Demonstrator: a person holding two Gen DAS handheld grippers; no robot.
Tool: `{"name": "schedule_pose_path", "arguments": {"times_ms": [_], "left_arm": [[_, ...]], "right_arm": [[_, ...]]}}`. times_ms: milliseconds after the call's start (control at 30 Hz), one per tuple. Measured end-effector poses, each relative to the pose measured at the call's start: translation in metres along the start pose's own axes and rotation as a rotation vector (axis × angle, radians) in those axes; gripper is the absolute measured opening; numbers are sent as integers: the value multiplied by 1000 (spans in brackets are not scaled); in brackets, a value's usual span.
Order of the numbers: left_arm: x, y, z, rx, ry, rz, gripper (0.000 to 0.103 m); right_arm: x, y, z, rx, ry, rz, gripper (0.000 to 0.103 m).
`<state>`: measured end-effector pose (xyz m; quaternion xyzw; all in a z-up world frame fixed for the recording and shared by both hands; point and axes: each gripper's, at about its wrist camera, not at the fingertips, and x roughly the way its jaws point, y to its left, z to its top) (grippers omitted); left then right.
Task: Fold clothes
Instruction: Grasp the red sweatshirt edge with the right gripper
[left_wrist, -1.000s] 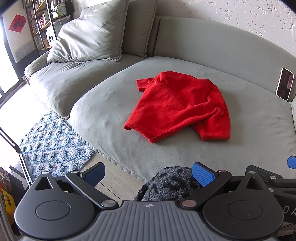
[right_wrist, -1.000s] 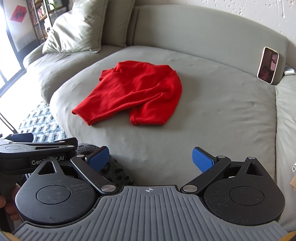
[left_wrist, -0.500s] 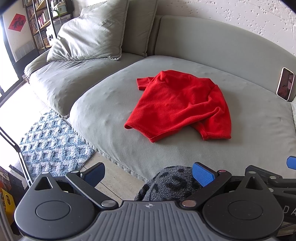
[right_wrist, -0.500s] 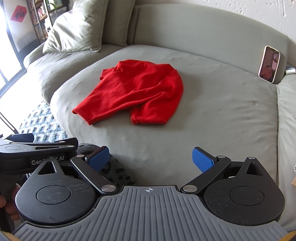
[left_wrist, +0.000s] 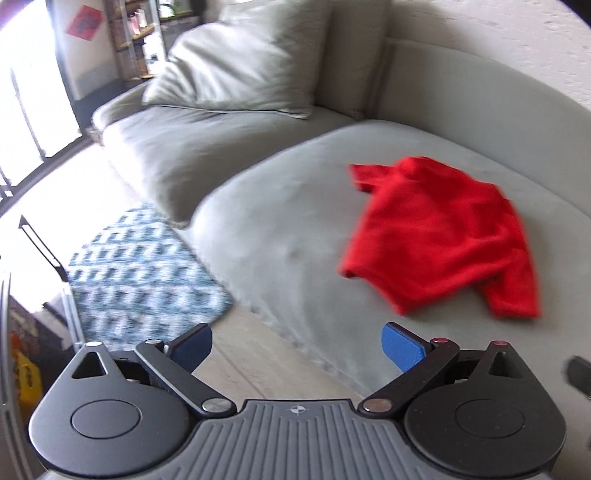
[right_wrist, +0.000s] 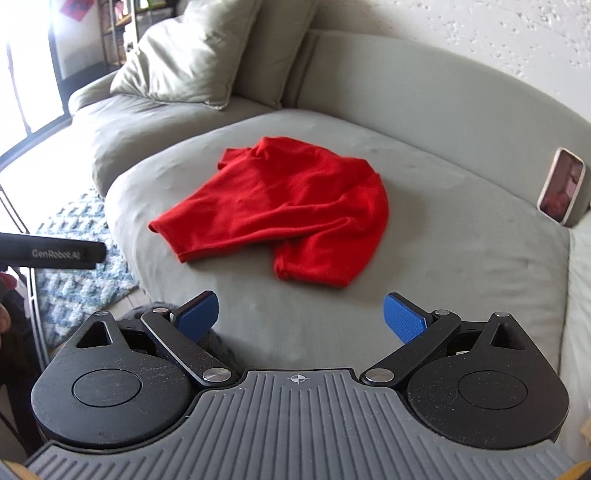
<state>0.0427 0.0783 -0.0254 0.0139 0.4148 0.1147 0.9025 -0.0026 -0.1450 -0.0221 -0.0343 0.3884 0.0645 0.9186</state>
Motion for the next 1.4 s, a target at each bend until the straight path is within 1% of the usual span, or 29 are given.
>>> {"name": "schedule_pose_path", "arguments": {"times_ms": [100, 167, 233, 267, 300, 333, 367, 400, 467, 533, 633, 700, 800, 833, 867, 900, 933, 1000, 1033, 1100, 1133, 1167, 1233, 1300, 1400], "left_arm": [[15, 13, 6, -16, -10, 33, 86], [23, 21, 9, -38, -13, 13, 81], [30, 25, 10, -53, 4, -30, 65], [34, 27, 10, -59, 13, -54, 63], [38, 29, 11, -66, 23, -77, 56], [40, 31, 10, -71, 30, -84, 50], [42, 32, 9, -76, 35, -85, 47], [44, 33, 8, -82, 40, -87, 43], [48, 36, 6, -92, 50, -90, 42], [52, 38, 4, -103, 60, -93, 42], [56, 43, -1, -117, 70, -84, 42], [59, 45, -3, -126, 75, -83, 42], [65, 44, -5, -131, 90, -83, 43], [67, 44, -5, -131, 93, -82, 43], [68, 43, -5, -131, 96, -80, 43], [68, 42, -4, -131, 96, -77, 43], [68, 41, -4, -129, 94, -74, 43], [64, 40, -3, -121, 85, -72, 43], [60, 40, -2, -116, 75, -73, 43], [51, 38, -1, -100, 50, -78, 43], [47, 36, 0, -89, 38, -82, 43], [43, 32, 1, -76, 30, -90, 44], [33, 22, 5, -50, 11, -118, 48], [21, 9, 11, -16, -20, -159, 49], [-4, -19, 18, 52, -84, -239, 53]], "right_arm": [[18, 2, 6, -13, 14, 19, 89], [30, 7, 10, -30, 12, 44, 85], [41, 18, 15, -70, 13, 71, 79], [47, 25, 18, -97, 16, 89, 78], [52, 32, 22, -126, 18, 109, 76], [58, 40, 25, -157, 24, 133, 74], [65, 48, 29, -191, 32, 163, 73], [71, 56, 32, -224, 41, 193, 69], [86, 73, 39, -289, 64, 246, 69], [100, 88, 43, -362, 79, 272, 72], [123, 105, 43, -465, 107, 247, 72], [134, 111, 42, -500, 116, 233, 71], [141, 121, 42, -520, 92, 263, 68], [142, 125, 43, -531, 81, 273, 60], [143, 129, 44, -545, 68, 257, 52], [146, 133, 46, -562, 54, 219, 30], [148, 134, 49, -551, 50, 197, 2], [147, 123, 62, -434, 40, 184, 2], [141, 113, 69, -375, 8, 178, 2], [120, 85, 84, -252, -83, 123, 2], [107, 65, 91, -171, -124, 95, 2], [91, 39, 97, -62, -159, 70, 2], [57, -20, 102, 173, -227, 15, 2], [16, -82, 92, 355, -299, -82, 2], [-48, -164, 50, 546, -383, -290, 2]]}}
